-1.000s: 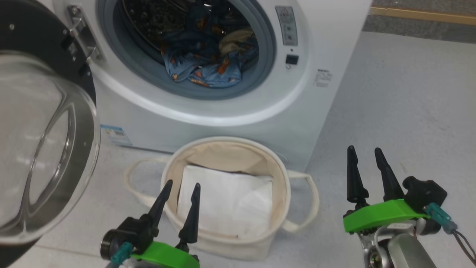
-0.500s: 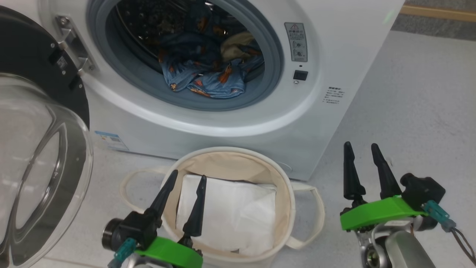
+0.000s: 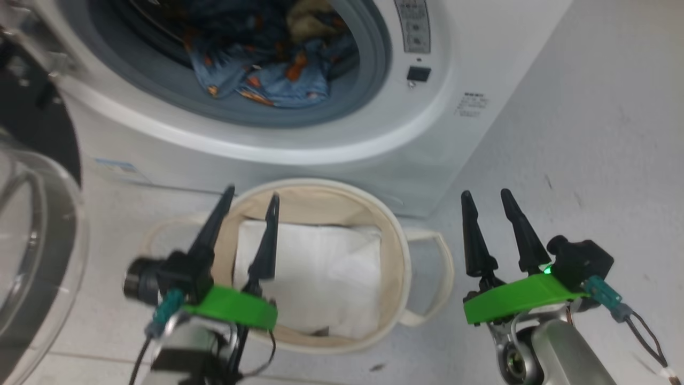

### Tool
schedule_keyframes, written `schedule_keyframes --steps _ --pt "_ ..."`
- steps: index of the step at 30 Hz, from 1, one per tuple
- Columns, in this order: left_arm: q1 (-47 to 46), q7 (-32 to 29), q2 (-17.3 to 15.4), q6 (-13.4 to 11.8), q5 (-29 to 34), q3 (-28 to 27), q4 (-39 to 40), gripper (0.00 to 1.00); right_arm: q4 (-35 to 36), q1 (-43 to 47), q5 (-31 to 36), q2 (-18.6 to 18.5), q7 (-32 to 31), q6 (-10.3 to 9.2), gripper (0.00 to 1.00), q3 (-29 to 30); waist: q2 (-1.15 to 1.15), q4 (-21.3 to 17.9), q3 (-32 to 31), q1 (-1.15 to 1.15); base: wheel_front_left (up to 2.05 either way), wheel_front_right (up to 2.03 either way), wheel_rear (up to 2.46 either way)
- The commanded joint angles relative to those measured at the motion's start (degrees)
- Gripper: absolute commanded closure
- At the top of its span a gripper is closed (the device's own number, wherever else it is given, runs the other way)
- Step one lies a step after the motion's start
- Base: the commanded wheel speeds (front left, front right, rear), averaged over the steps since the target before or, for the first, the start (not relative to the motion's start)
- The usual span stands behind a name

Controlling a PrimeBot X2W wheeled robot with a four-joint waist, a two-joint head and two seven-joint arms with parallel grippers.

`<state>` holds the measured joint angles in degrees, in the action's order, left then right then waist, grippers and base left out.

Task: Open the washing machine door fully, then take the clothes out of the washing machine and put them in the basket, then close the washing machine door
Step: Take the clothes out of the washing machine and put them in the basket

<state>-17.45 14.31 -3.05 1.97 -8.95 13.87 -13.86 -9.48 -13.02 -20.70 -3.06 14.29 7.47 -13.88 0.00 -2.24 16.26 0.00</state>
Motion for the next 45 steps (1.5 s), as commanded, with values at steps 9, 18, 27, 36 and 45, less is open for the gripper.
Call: schedule_keyframes --steps 9,18,27,36,45 --pt "-18.49 -0.20 -5.36 -1.51 4.19 -4.59 -4.59 0.00 4.07 -6.03 -1.96 0.18 0.71 0.02 0.00 -3.34 0.00 -6.56 14.84 0.00 0.00 0.00 0.00" --pt "-37.05 -8.39 -12.45 -5.74 10.28 -6.10 -13.99 0.00 5.15 -10.03 -5.38 0.18 0.71 0.02 0.00 -4.12 0.00 -10.31 22.71 0.00 0.00 0.00 0.00" --pt "-45.88 -11.78 -15.84 -9.36 16.43 -3.60 -22.35 0.00 5.14 -10.85 -6.92 0.18 0.71 0.02 0.00 -4.12 0.00 -11.53 23.84 0.00 0.00 0.00 0.00" --pt "-51.40 -16.15 -17.41 -12.94 21.75 -0.34 -29.38 0.00 5.14 -11.03 -7.01 0.18 0.71 0.02 0.00 -4.36 0.00 -11.19 24.00 0.00 0.00 0.00 0.00" --pt "-54.15 -15.90 -17.78 -12.33 21.78 1.07 -34.41 0.00 5.45 -11.38 -6.36 0.18 0.71 0.02 0.00 -4.55 0.00 -10.70 24.84 0.00 0.00 0.00 0.00"
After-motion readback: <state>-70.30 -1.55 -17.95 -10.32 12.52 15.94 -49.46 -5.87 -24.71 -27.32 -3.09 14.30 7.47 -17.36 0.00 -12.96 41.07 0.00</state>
